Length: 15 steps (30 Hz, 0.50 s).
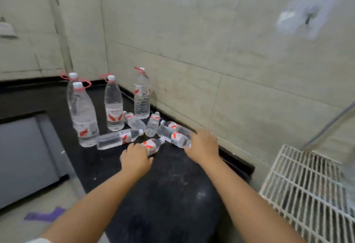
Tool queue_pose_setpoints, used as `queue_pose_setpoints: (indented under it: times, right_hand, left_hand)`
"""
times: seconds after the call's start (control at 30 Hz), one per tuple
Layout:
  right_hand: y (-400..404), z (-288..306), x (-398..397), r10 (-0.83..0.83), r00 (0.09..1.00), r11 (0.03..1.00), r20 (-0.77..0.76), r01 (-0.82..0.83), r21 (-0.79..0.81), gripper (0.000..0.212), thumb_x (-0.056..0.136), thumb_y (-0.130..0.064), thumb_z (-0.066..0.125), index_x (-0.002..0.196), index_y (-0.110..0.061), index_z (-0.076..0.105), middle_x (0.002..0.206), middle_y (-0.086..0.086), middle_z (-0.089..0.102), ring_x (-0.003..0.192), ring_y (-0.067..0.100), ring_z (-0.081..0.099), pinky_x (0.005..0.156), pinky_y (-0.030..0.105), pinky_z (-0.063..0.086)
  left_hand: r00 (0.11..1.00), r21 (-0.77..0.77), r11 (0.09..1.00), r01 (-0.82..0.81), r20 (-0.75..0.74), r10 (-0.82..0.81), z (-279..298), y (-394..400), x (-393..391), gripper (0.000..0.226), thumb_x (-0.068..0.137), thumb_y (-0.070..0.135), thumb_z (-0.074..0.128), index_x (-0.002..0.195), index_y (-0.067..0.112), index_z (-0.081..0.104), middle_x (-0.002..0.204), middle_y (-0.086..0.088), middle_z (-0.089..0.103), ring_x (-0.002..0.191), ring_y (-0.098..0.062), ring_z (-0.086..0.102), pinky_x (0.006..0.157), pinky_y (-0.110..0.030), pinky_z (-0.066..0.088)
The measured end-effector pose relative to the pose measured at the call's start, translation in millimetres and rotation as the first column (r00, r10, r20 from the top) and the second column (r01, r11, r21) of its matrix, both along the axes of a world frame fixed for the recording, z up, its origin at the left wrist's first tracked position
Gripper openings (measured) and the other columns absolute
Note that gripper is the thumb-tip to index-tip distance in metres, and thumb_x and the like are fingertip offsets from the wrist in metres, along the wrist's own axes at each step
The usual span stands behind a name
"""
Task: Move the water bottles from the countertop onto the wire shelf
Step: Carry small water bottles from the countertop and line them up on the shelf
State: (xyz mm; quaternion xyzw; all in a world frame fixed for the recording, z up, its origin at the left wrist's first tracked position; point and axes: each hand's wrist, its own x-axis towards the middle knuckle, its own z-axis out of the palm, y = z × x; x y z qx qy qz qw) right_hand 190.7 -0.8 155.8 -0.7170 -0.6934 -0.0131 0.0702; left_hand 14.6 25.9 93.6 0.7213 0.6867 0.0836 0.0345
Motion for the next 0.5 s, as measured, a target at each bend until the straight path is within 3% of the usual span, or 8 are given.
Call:
queue_pose_setpoints:
  times: [0.27,0.4,0.5]
  right_hand:
    - [124.4,-106.0,-46.8,-0.063,0.997,0.966,0.05,0.074,-0.249,0.04,0.088,-0.038,0.05,0.121,-0.014,0.051,0.134,0.008,0.047,0.132,0.027,0.033,0.109,0.044,0.028]
    - [174.6,-143.9,-32.6,-0.114,0.991,0.951,0.073,0.13,-0.279,0.044,0.089,-0.037,0.05,0.126,-0.012,0.046,0.134,0.008,0.047,0.13,0.027,0.035,0.107,0.043,0.03]
    - [214.1,-165.7,-20.3,-0.133,0.989,0.953,0.066,0.146,-0.265,0.052,0.09,-0.037,0.05,0.133,-0.012,0.038,0.139,0.01,0.04,0.133,0.028,0.03,0.106,0.043,0.028]
  left_hand:
    - [0.997,-0.171,0.984,0.053,0.056,-0.044,-84.3,95.3,-53.3,0.048,0.092,0.038,0.044,0.136,0.019,0.037,0.138,-0.002,0.042,0.131,-0.022,0.032,0.103,-0.035,0.034]
    - [0.993,-0.175,0.979,0.107,0.071,-0.095,-111.0,147.9,-51.1,0.049,0.091,0.038,0.045,0.135,0.016,0.037,0.131,-0.005,0.045,0.127,-0.023,0.035,0.1,-0.034,0.035]
    - [0.981,-0.177,0.967,0.185,0.083,-0.173,-125.9,181.5,-41.2,0.054,0.091,0.038,0.045,0.138,0.014,0.032,0.139,-0.006,0.038,0.132,-0.024,0.03,0.104,-0.034,0.031]
